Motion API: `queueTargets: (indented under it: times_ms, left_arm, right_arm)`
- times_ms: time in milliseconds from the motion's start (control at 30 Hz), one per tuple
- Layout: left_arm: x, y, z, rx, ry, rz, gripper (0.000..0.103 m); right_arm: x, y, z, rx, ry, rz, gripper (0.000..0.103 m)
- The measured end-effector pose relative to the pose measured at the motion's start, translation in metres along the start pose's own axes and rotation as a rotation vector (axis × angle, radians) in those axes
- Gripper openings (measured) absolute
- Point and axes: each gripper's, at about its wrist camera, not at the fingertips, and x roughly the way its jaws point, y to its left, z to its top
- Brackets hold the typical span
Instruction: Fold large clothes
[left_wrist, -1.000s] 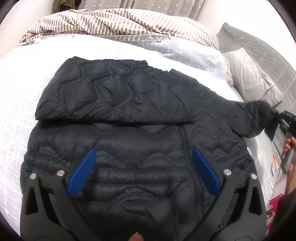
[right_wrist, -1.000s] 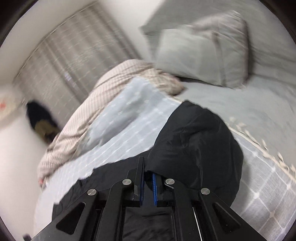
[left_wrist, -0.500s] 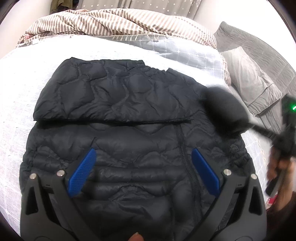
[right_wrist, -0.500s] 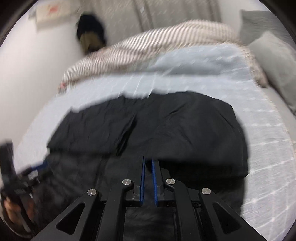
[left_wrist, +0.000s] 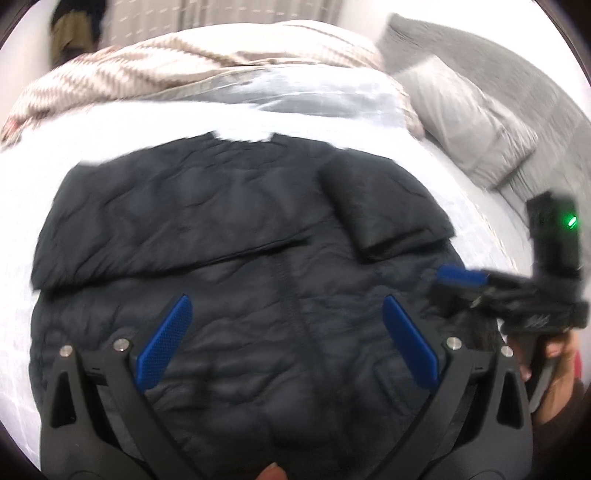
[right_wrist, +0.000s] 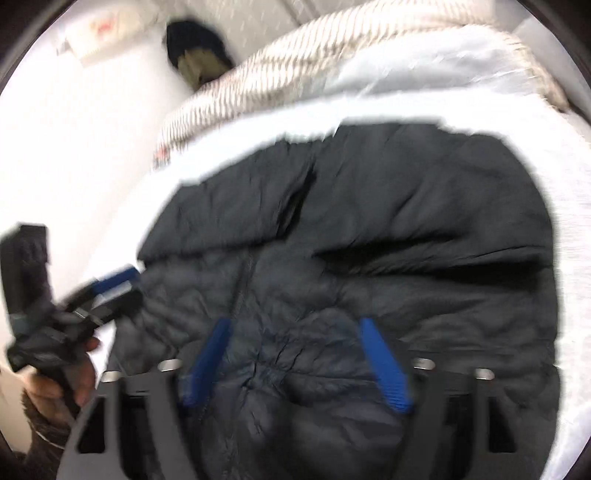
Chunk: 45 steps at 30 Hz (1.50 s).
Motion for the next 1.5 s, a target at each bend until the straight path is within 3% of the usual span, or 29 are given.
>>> queueTargets:
  times_ms: [167, 333, 433, 567, 667, 733, 800, 833, 900, 1033, 1100, 1167, 1200, 1233, 1367, 1500]
  left_arm:
    - [0.029, -0.060, 0.016, 0.199, 0.019, 0.049, 0.102]
    - [0.068, -0.118, 0.028, 0.424, 0.006, 0.126, 0.103]
    - [0.090, -0.135, 0.037, 0.480, 0.012, 0.160, 0.103]
    - [0.122, -0.139, 0.048, 0.471, 0.050, 0.173, 0.101]
    - [0.149, -0.131, 0.050, 0.428, 0.119, 0.202, 0.086]
    - [0.156, -0.122, 0.051, 0.381, 0.141, 0.193, 0.045]
    - [0.150, -0.110, 0.054, 0.314, 0.114, 0.162, 0.025]
    - [0.141, -0.103, 0.054, 0.266, 0.088, 0.111, 0.017]
    - [0.125, -0.091, 0.055, 0.180, 0.056, 0.035, 0.015]
    - [0.093, -0.057, 0.050, 0.016, 0.008, -0.073, 0.015]
    - [0.087, -0.037, 0.046, -0.056, 0.029, -0.115, 0.021]
    - [0.087, -0.019, 0.039, -0.091, 0.079, -0.140, 0.044]
    - [0.085, -0.012, 0.035, -0.092, 0.088, -0.149, 0.065]
    - [0.082, -0.006, 0.033, -0.087, 0.081, -0.149, 0.077]
    - [0.066, 0.013, 0.025, -0.080, 0.018, -0.170, 0.087]
    - [0.078, 0.039, 0.033, -0.206, 0.030, -0.272, 0.087]
  right_arm:
    - [-0.046, -0.053, 0.008, 0.191, -0.141, 0.054, 0.080]
    - [-0.066, -0.118, 0.003, 0.423, -0.197, 0.042, 0.080]
    - [-0.071, -0.134, -0.003, 0.460, -0.204, 0.049, 0.080]
    - [-0.071, -0.134, -0.001, 0.447, -0.196, 0.009, 0.080]
    - [-0.068, -0.134, 0.001, 0.446, -0.191, 0.018, 0.080]
    - [-0.065, -0.134, 0.000, 0.435, -0.181, 0.012, 0.080]
    - [-0.062, -0.133, -0.001, 0.426, -0.171, -0.006, 0.080]
    - [-0.061, -0.133, -0.002, 0.425, -0.167, -0.014, 0.080]
    - [-0.059, -0.135, -0.003, 0.426, -0.163, -0.019, 0.080]
    - [-0.056, -0.134, -0.004, 0.431, -0.161, -0.025, 0.080]
    - [-0.055, -0.133, -0.004, 0.426, -0.158, -0.033, 0.080]
    - [-0.053, -0.131, -0.004, 0.415, -0.155, -0.057, 0.080]
    - [-0.052, -0.130, -0.004, 0.409, -0.154, -0.075, 0.080]
    - [-0.052, -0.130, -0.003, 0.406, -0.153, -0.089, 0.080]
    - [-0.054, -0.139, -0.005, 0.416, -0.167, -0.154, 0.080]
    - [-0.057, -0.157, -0.011, 0.473, -0.174, -0.203, 0.080]
